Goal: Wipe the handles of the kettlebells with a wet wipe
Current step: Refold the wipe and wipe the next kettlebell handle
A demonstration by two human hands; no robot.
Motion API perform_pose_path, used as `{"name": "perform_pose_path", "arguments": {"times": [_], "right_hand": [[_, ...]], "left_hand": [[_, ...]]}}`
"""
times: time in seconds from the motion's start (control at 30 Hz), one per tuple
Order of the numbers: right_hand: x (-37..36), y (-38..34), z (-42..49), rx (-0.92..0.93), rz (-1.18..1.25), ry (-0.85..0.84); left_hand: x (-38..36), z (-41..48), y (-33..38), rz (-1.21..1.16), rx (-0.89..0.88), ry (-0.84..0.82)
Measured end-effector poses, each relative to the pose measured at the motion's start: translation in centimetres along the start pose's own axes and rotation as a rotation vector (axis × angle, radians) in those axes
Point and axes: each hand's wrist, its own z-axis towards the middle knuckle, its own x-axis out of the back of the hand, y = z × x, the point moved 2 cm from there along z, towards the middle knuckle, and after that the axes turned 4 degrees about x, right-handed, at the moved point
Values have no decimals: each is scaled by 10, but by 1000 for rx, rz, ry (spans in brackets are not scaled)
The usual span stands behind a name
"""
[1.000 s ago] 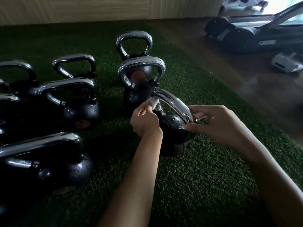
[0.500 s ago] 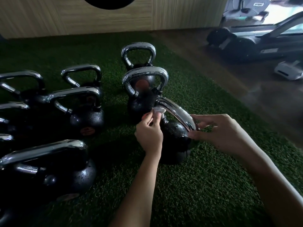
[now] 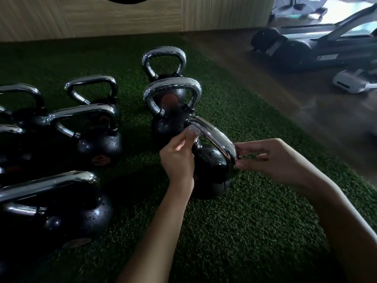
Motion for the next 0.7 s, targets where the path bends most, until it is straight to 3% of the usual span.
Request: {"name": "perform_pose_path", "arguments": {"times": [0.1,0.2,0.47,0.6,0.7], "right_hand": [[0,3,0,15,48,1],[0,7,1,31,123,5],[10,30,2,54,208,-6],[24,40,19,31,263,66],[26,29,47,75,212,13]], "left_hand": [[-4,-22,0,42,-155,-64],[-2,-10,-1,184,-251,-4],[-7,-57,-18,168,-195,-97],[-5,-56,-24,105,-180,-118],[-5,-68,-28,131,-180,-115]]}}
